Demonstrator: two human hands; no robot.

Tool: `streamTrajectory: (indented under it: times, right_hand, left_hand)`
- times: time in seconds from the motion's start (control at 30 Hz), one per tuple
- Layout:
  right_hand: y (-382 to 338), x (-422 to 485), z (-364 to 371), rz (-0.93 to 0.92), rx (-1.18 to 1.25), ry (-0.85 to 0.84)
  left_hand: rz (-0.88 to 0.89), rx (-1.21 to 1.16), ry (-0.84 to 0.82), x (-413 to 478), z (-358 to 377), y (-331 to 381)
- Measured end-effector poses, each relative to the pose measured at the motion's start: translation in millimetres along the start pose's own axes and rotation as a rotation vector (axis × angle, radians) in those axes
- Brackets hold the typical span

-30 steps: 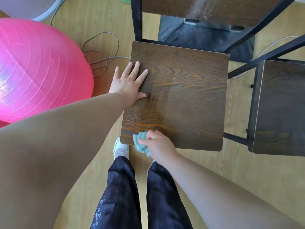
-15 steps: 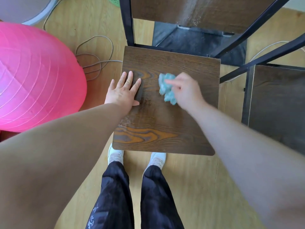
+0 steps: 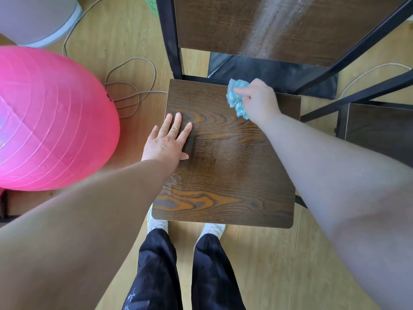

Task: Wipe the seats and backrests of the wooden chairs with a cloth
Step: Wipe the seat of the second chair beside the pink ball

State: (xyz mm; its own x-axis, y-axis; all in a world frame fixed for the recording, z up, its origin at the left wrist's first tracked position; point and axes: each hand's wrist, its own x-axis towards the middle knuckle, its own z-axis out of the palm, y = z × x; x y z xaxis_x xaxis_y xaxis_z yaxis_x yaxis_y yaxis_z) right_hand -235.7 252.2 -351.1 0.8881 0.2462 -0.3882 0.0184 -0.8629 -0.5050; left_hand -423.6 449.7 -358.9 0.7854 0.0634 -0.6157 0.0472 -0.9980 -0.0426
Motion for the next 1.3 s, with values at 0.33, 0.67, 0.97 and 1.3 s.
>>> streamTrajectory:
  times: [0.33,0.67,0.97,1.3]
  right_hand:
    - [18.3,-81.3,37.8,-0.132,0.069,-0.164]
    - [32.7,-182.2,77.5,-0.338,-0.023,-0.244]
    - [39.7,-268.1,109.0,-0.352,-0.043,-0.393]
    - [46.2,-158.4,9.0,-0.167,0.113,0.071]
  left_hand:
    - [0.000,0.048,0.014,1.0,-2.5,0.1]
    - [0.004,0.029,0.033,-1.1,-4.0,-1.6]
    - [-0.012,0.037,0.033,-2.3,-13.8,6.0]
    - [0.063,-0.079,-0.118,5.8,-29.3,62.3]
